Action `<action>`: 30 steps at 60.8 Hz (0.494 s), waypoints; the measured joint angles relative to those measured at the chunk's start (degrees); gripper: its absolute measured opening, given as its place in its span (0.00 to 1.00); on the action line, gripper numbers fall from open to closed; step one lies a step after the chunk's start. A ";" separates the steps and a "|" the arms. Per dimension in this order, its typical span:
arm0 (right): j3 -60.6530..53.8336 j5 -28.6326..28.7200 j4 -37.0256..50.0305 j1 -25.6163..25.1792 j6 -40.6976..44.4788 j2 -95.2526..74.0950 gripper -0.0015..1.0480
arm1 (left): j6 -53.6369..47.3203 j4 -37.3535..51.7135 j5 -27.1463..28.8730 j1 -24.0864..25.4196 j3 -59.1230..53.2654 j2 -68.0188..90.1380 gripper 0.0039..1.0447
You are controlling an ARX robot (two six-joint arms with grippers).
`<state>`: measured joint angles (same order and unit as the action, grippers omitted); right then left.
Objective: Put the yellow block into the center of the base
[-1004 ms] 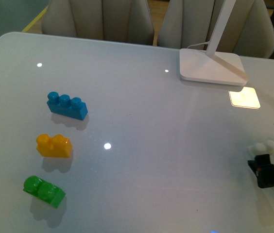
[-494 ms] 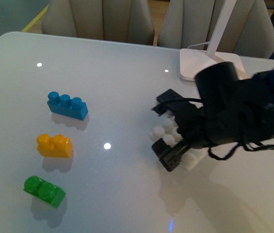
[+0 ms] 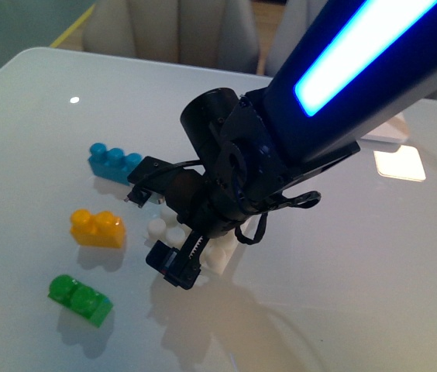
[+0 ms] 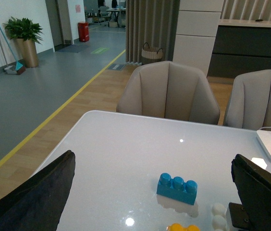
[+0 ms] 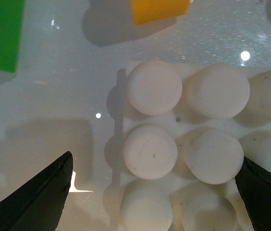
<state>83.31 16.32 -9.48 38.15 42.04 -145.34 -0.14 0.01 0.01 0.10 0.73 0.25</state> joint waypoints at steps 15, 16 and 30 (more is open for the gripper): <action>-1.84 2.10 -1.95 0.11 5.73 0.68 0.92 | 0.00 0.00 0.02 0.00 0.00 0.00 0.93; -1.90 2.12 -1.79 0.11 5.73 0.68 0.92 | 0.00 0.00 0.02 0.00 0.00 0.00 0.93; -2.95 3.04 4.26 0.09 1.70 0.79 0.92 | 0.00 0.00 0.00 0.00 0.00 0.00 0.93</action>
<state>80.36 19.35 -5.21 38.24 43.75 -144.55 -0.14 0.01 0.01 0.10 0.73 0.25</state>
